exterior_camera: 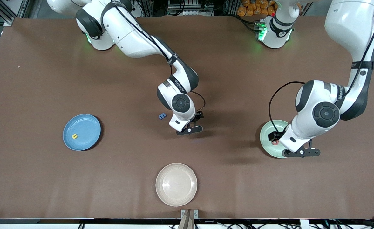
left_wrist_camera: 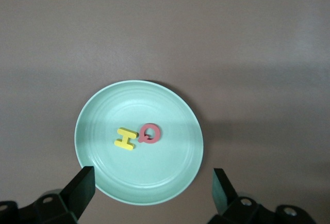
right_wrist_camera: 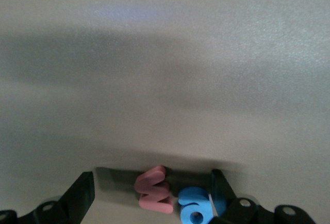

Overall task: Sort upper and lower case letters into plates
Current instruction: 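Grasp the pink W with the right gripper, then place the W on the blue plate while the left gripper reaches the M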

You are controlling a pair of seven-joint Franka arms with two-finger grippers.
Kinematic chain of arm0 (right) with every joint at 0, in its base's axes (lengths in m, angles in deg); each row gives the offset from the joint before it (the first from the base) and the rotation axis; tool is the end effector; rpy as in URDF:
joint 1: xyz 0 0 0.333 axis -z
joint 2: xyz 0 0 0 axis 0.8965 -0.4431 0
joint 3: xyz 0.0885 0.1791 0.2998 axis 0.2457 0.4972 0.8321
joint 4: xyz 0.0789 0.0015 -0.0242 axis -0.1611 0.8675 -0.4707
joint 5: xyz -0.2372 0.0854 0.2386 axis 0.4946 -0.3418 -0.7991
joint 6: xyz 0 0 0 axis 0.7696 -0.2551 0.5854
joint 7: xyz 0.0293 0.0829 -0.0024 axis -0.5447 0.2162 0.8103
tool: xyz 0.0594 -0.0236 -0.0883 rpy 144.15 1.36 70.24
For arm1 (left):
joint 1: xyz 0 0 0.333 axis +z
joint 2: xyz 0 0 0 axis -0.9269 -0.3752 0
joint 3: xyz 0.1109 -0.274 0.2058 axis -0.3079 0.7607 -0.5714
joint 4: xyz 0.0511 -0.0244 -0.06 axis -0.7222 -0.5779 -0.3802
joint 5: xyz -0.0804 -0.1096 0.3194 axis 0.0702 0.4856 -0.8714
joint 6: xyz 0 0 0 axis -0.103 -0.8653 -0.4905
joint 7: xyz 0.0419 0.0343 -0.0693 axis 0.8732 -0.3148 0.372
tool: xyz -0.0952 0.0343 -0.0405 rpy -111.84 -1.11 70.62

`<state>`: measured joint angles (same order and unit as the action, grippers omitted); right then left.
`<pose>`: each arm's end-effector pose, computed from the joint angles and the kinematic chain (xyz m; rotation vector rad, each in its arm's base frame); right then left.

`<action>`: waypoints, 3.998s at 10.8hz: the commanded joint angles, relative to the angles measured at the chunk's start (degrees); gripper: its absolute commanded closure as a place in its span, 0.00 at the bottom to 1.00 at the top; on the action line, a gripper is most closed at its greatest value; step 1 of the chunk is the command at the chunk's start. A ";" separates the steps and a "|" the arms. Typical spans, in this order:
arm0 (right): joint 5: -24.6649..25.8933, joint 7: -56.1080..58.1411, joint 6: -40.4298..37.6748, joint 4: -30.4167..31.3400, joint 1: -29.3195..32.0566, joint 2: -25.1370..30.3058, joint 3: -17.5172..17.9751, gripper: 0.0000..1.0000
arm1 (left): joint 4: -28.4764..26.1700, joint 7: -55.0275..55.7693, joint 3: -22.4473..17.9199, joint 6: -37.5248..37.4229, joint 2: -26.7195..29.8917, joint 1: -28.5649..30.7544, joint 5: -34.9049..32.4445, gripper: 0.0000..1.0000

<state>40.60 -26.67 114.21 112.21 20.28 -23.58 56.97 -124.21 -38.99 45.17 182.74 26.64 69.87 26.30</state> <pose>0.5482 0.5174 0.2199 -3.0358 -0.2569 0.1899 0.6454 -0.1310 0.4083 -3.0639 0.0047 0.0063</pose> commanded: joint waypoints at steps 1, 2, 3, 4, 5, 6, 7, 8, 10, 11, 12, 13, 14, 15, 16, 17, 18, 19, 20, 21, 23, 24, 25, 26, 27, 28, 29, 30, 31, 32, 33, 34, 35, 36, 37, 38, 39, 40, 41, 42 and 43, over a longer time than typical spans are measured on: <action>0.21 1.09 1.92 1.72 -0.44 0.58 0.75 0.00 | -0.77 -0.63 2.02 -3.04 2.84 0.29 1.06 0.00; 0.21 1.01 2.89 1.72 -0.70 0.49 0.75 0.00 | -0.77 -0.36 2.03 -3.05 2.41 0.03 1.06 0.00; 0.30 1.09 2.81 1.80 -0.88 0.40 0.75 0.00 | -0.94 -0.19 2.03 -3.05 2.23 -0.06 0.97 0.00; 0.47 1.09 2.81 1.80 -1.32 0.40 0.75 0.00 | -0.86 -0.18 2.03 -3.05 2.14 -0.15 0.97 0.00; 1.69 1.09 2.73 1.80 -1.58 0.40 0.75 0.00 | -0.86 -0.18 2.03 -3.05 2.14 -0.24 0.97 0.00; 3.71 1.01 2.20 1.80 -1.85 0.58 0.75 0.00 | -0.86 -0.18 2.03 -3.05 2.06 -0.33 0.97 0.00; 5.73 0.83 1.50 1.80 -2.11 0.84 0.66 0.00 | -0.86 -0.18 2.03 -3.05 1.79 -0.33 0.97 0.00; 7.32 0.57 0.10 1.80 -2.29 1.10 0.66 0.00 | -0.86 -0.10 2.03 -3.05 1.79 -0.33 0.97 0.00; 8.30 0.57 0.00 1.80 -2.38 1.28 0.57 0.00 | -0.86 -0.10 2.03 -3.05 1.62 -0.42 0.97 0.00; 8.47 0.39 -0.09 1.80 -2.55 1.46 0.49 0.00 | -0.86 -0.10 2.03 -3.05 1.62 -0.42 0.97 0.00; 9.08 0.22 -0.17 1.80 -2.55 1.81 0.40 0.00 | -0.86 -0.10 2.03 -3.05 1.53 -0.42 0.97 0.00; 9.09 -0.13 -0.18 1.80 -2.55 1.81 0.40 0.00 | -0.77 -0.10 2.03 -3.05 1.44 -0.42 0.97 0.00; 9.09 -0.22 -0.18 1.89 -2.55 1.90 0.40 0.00 | -0.86 -0.10 2.03 -3.05 1.44 -0.42 0.89 0.00; 9.18 -0.22 -0.18 1.89 -2.55 1.98 0.40 0.11 | -0.86 -0.10 2.03 -3.05 1.35 -0.42 0.89 0.00; 9.18 -0.31 -0.18 1.89 -2.55 2.07 0.40 0.94 | -0.77 -0.10 2.03 -3.05 1.35 -0.42 0.89 0.00; 9.26 -0.92 -0.18 1.98 -2.46 2.07 0.40 1.00 | -0.77 -0.10 2.03 -3.05 1.35 -0.42 0.89 0.00; 9.27 -1.01 -0.18 1.98 -2.46 2.07 0.31 1.00 | -0.77 -0.10 2.03 -3.05 1.35 -0.42 0.89 0.00; 9.27 -0.93 -0.26 1.98 -2.46 2.16 0.31 1.00 | -0.77 -0.10 2.03 -3.05 1.35 -0.42 0.89 0.00; 9.35 -0.93 -0.79 1.98 -2.38 2.51 0.31 1.00 | -0.77 -0.10 2.03 -3.05 1.35 -0.42 0.89 0.00; 9.35 -0.84 -1.23 1.98 -2.38 2.95 -0.04 1.00 | -0.86 -0.10 2.03 -3.05 1.35 -0.50 0.89 0.00; 9.35 -0.58 -3.06 1.98 -2.11 4.52 -1.09 1.00 | -0.77 -0.10 2.03 -3.05 1.35 -0.50 0.80 0.00; 9.27 -0.31 -4.03 1.89 -1.76 5.84 -2.66 1.00 | -0.77 -0.10 2.20 -2.96 1.44 -0.50 0.80 0.00; 9.27 -0.83 -5.09 1.98 -1.59 7.07 -4.59 1.00 | -0.77 -0.10 2.29 -3.05 1.44 -1.46 0.88 0.00; 9.09 -0.93 -7.71 1.81 -0.98 8.04 -7.48 1.00 | -0.77 0.51 2.29 -3.05 1.53 -2.69 0.97 0.00; 9.18 -0.84 -9.74 1.80 0.86 9.35 -9.77 1.00 | -0.77 3.74 2.29 -3.05 1.53 -4.44 0.97 0.00; 9.26 -0.58 -13.15 1.98 3.57 10.32 -11.28 1.00 | -0.77 7.43 2.64 -3.05 1.44 -7.24 0.89 0.00; 9.27 -1.88 -16.75 1.89 6.30 10.68 -13.03 1.00 | -0.77 10.07 2.64 -3.05 1.35 -10.66 0.97 0.00; 9.09 -3.11 -18.61 1.98 9.54 11.38 -14.53 1.00 | -0.77 12.10 2.64 -2.96 1.00 -13.22 0.97 0.00; 9.18 -3.30 -19.59 1.98 12.27 11.48 -14.81 1.00 | -0.77 16.21 2.73 -2.53 -0.13 -17.34 1.06 0.00; 9.79 -4.17 -20.82 1.98 13.52 11.48 -16.72 1.00 | -0.59 22.78 2.64 -2.26 -1.88 -22.42 0.63 0.00; 12.58 -4.53 -21.53 2.85 13.71 11.30 -19.35 1.00 | 1.15 24.15 2.56 -1.56 -3.47 -26.04 0.45 0.00; 14.95 -5.05 -21.53 4.51 14.40 11.48 -19.64 1.00 | 2.91 24.16 2.64 -1.38 -4.61 -29.39 0.53 0.00; 17.15 -5.84 -21.71 6.18 15.11 11.48 -19.82 1.00 | 4.14 23.99 2.64 -1.38 -5.84 -31.94 0.71 0.00; 19.44 -6.98 -21.71 8.72 15.90 11.56 -20.08 1.00 | 5.37 23.99 2.64 -1.21 -7.16 -35.54 0.62 0.00; 19.72 -7.69 -22.14 10.05 16.25 11.74 -20.26 1.00 | 5.47 24.33 2.38 0.01 -8.22 -38.96 0.36 0.00; 19.81 -7.61 -22.58 11.37 16.43 12.35 -20.34 1.00 | 5.30 25.03 2.29 2.46 -9.01 -40.57 0.27 0.00; 20.68 -7.52 -22.59 13.21 16.61 13.05 -20.34 1.00 | 4.51 26.09 2.29 5.36 -9.71 -41.97 0.01 0.00; 21.30 -7.08 -22.33 15.93 16.70 14.62 -20.26 0.62 | 3.55 26.97 2.20 7.30 -10.33 -43.12 0.01 0.00; 21.31 -6.99 -22.67 16.39 17.74 14.73 -20.26 0.01 | 3.28 27.06 2.20 9.49 -11.64 -43.65 -0.08 0.00; 21.13 -5.95 -22.68 16.22 18.27 14.47 -20.17 0.00 | 2.32 27.32 2.20 12.30 -12.70 -44.09 0.01 0.00; 20.70 -4.37 -22.68 15.96 18.89 14.47 -20.26 0.00 | -0.13 27.41 2.12 16.51 -12.80 -44.01 0.01 0.00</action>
<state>60.41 -32.40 91.59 125.84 37.80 -11.78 35.69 -121.90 -12.65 47.88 194.50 14.28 26.11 26.62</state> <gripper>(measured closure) 0.361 0.000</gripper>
